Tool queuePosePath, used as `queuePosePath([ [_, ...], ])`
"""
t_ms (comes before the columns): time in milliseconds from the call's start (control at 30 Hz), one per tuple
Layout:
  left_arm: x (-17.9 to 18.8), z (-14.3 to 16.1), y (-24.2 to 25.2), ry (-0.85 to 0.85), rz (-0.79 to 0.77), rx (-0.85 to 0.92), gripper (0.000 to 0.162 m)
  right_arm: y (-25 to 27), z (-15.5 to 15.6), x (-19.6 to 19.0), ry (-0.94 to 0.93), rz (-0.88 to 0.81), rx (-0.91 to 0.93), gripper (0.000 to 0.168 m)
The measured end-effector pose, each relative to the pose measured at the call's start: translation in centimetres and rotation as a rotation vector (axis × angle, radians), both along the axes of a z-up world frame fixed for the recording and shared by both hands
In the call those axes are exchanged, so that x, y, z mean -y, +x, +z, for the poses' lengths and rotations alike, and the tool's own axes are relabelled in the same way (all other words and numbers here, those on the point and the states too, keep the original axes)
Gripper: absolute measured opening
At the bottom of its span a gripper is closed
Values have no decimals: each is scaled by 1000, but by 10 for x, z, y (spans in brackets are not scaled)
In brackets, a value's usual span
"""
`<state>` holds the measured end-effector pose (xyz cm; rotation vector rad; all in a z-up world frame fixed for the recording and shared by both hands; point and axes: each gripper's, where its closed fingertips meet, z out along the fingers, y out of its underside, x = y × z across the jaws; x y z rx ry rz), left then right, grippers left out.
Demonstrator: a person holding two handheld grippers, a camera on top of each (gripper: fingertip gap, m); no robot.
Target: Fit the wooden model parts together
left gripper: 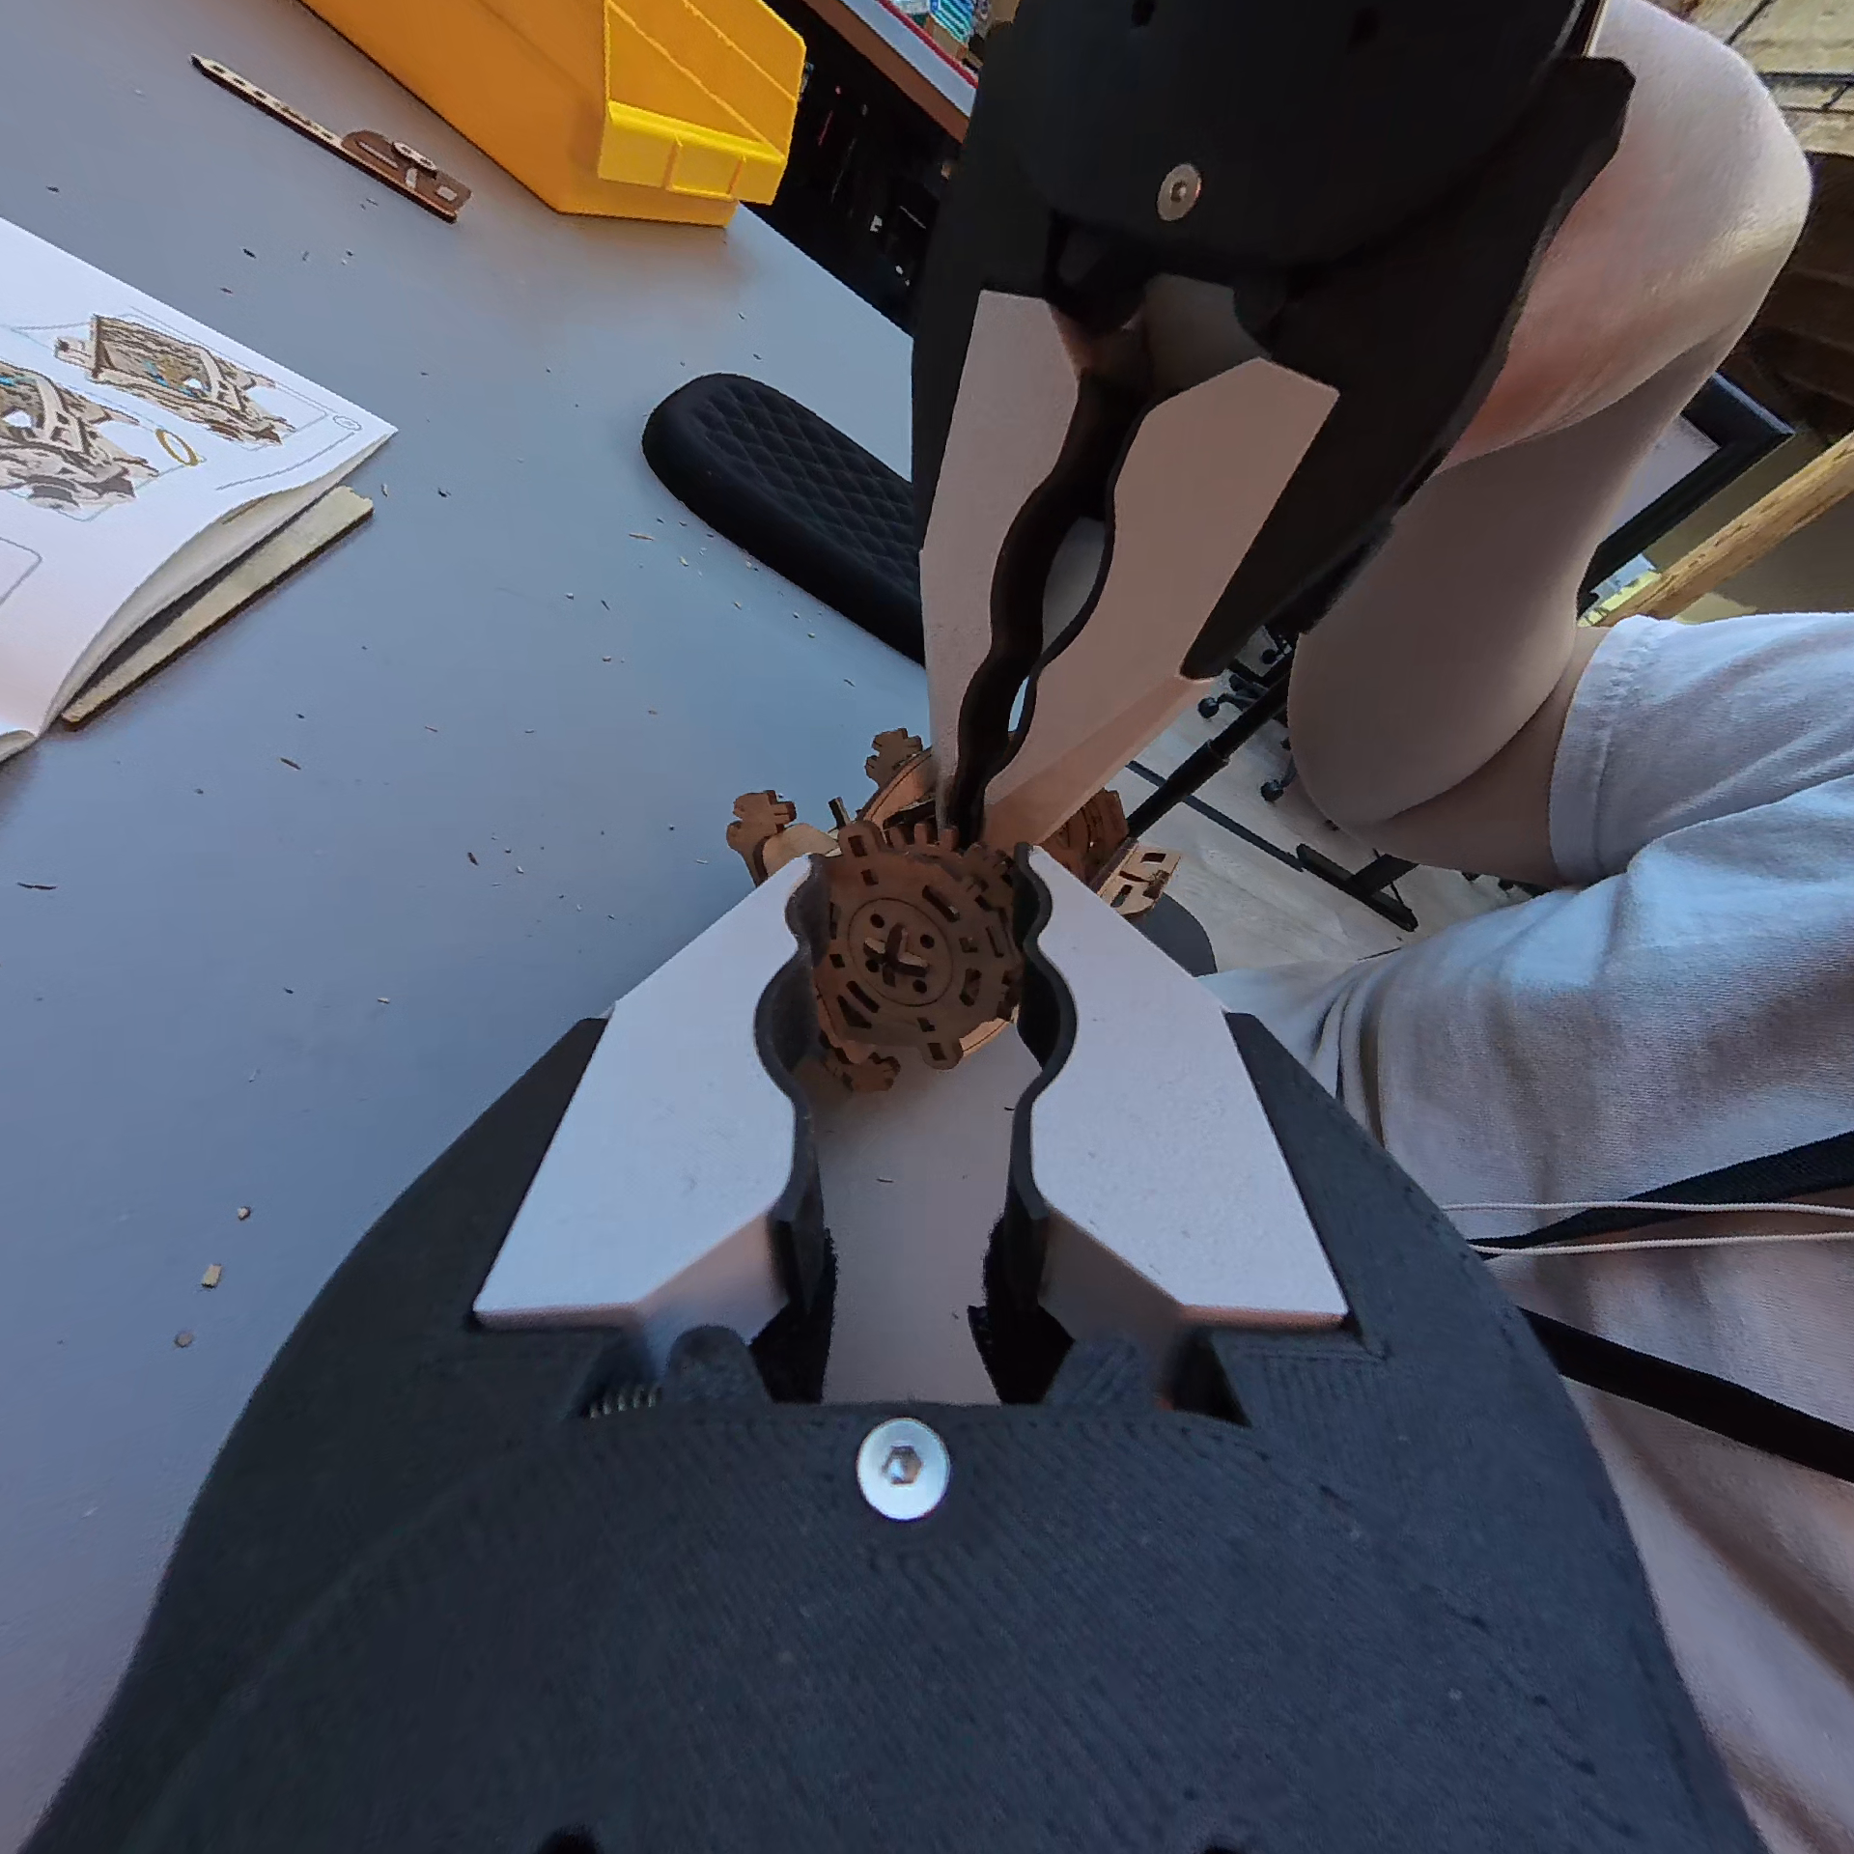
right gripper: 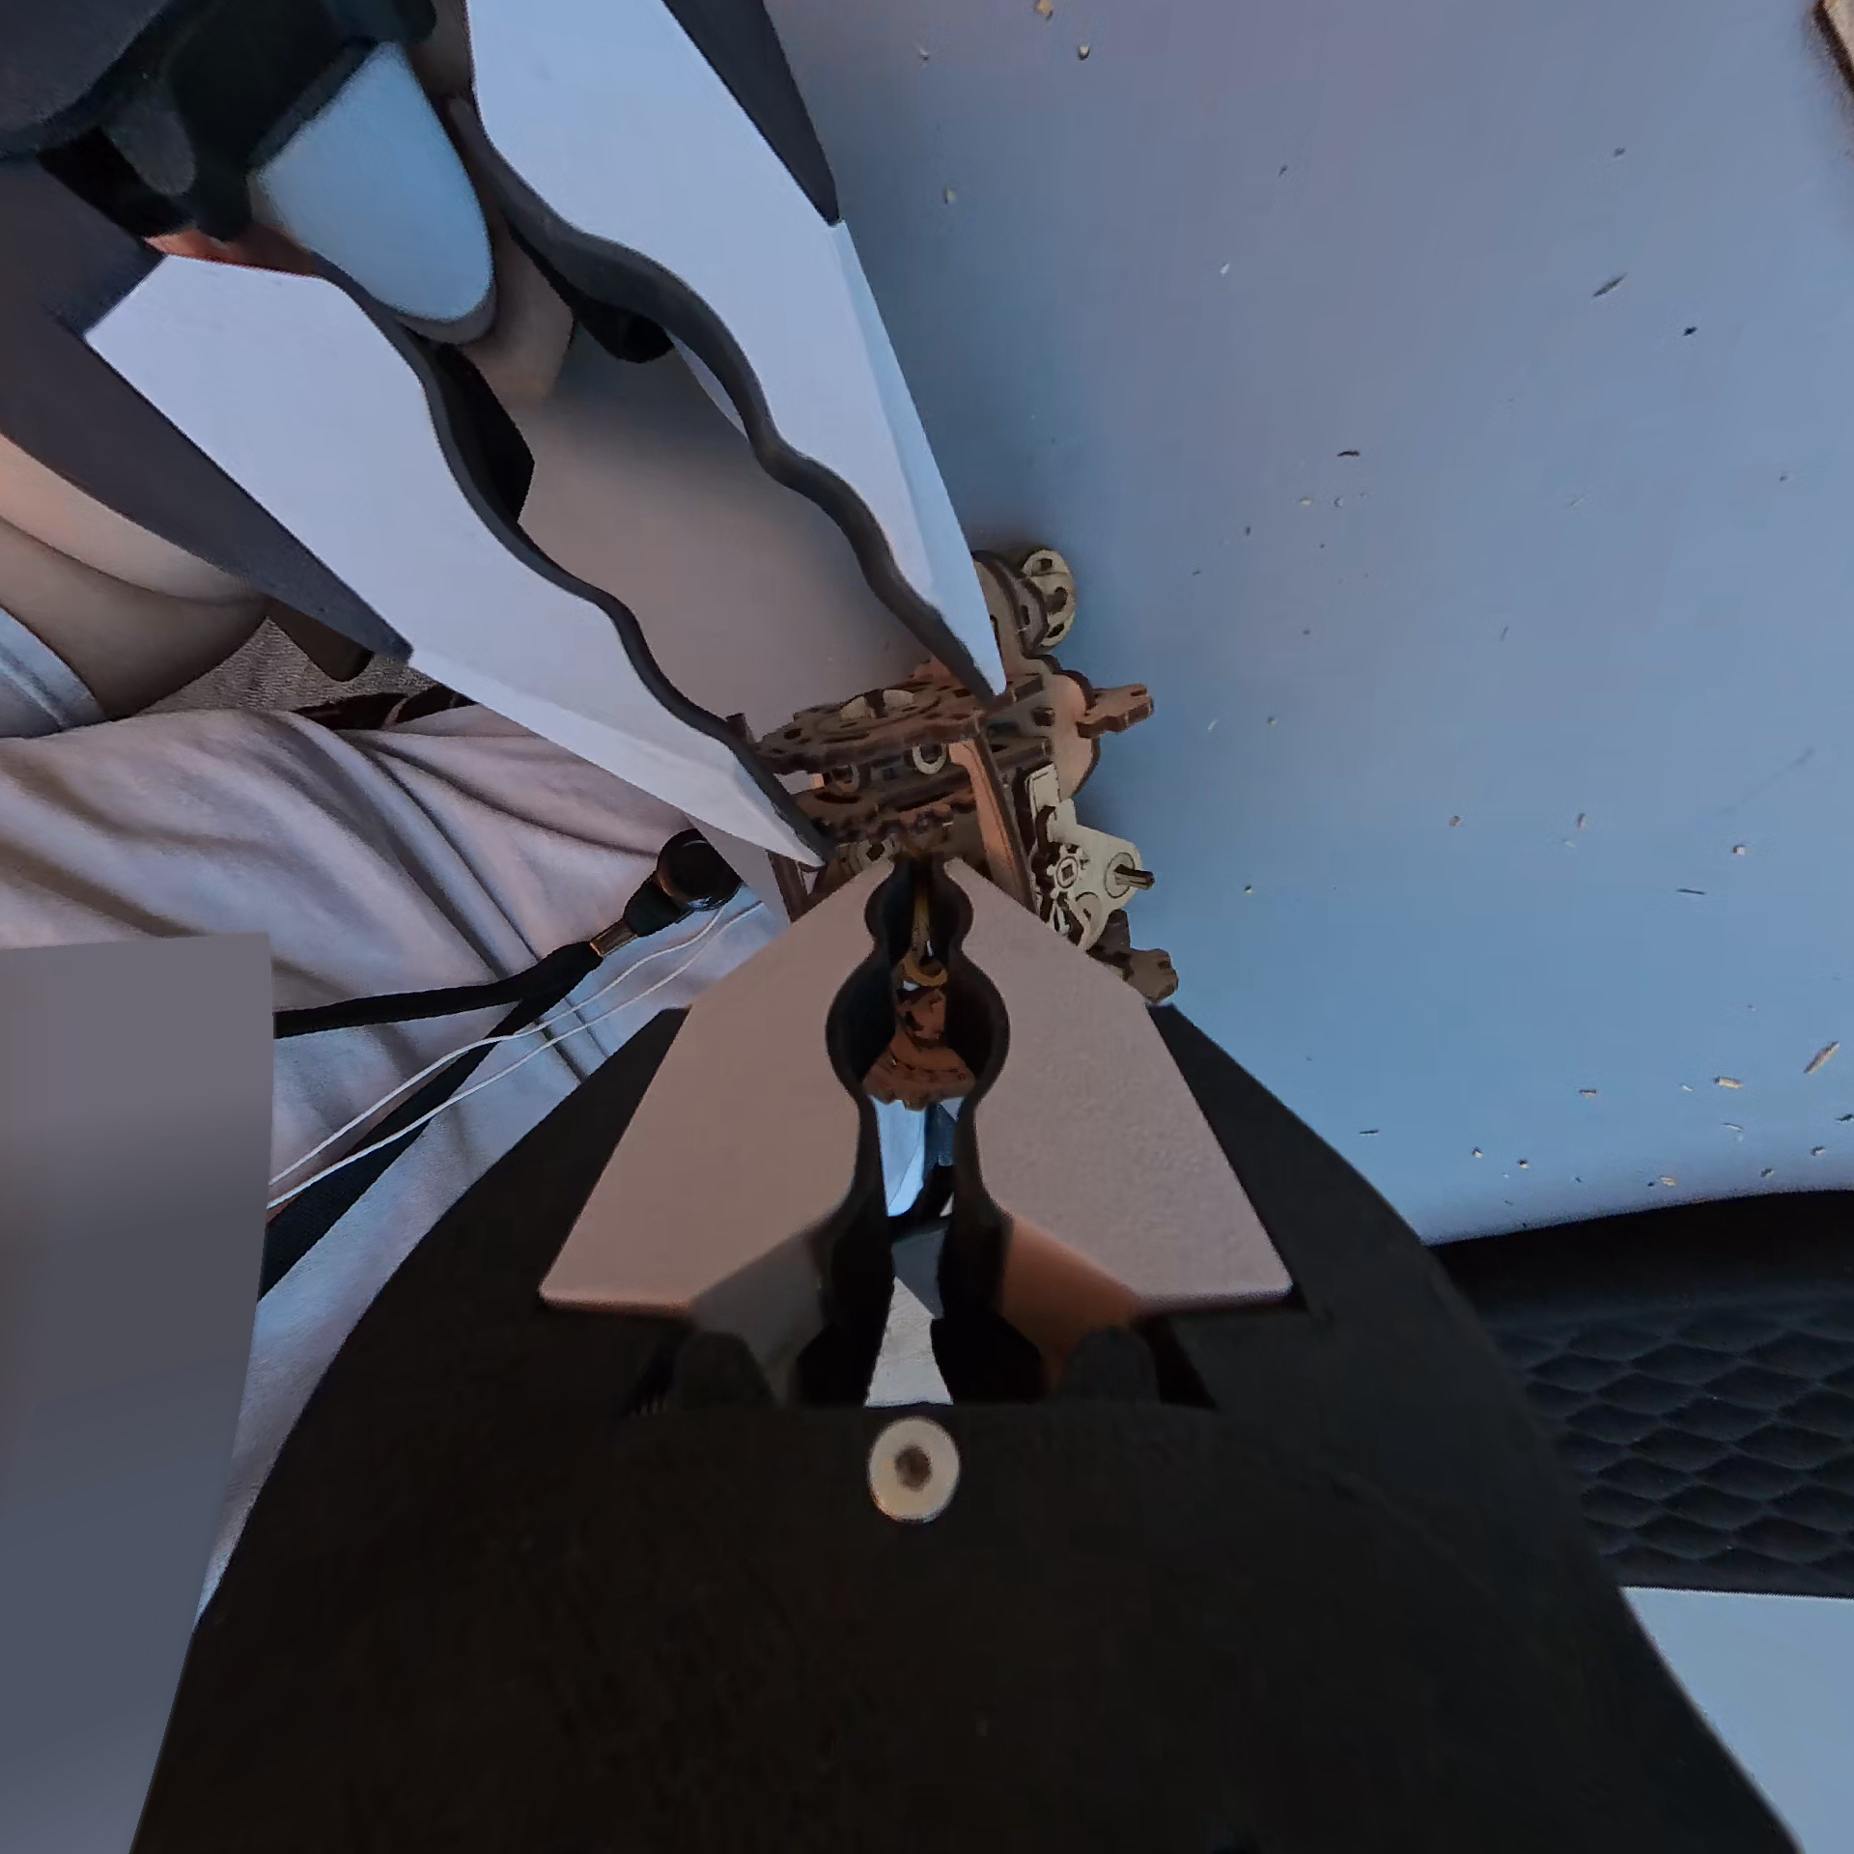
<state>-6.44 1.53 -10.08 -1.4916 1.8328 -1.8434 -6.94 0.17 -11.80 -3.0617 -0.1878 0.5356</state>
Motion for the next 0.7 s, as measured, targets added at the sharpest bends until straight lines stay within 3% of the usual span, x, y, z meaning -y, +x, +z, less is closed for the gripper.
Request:
queuePosePath([
  [700,-1,0,-1,-11,1,-2,33,4,3,-6,155,66,84,3],
])
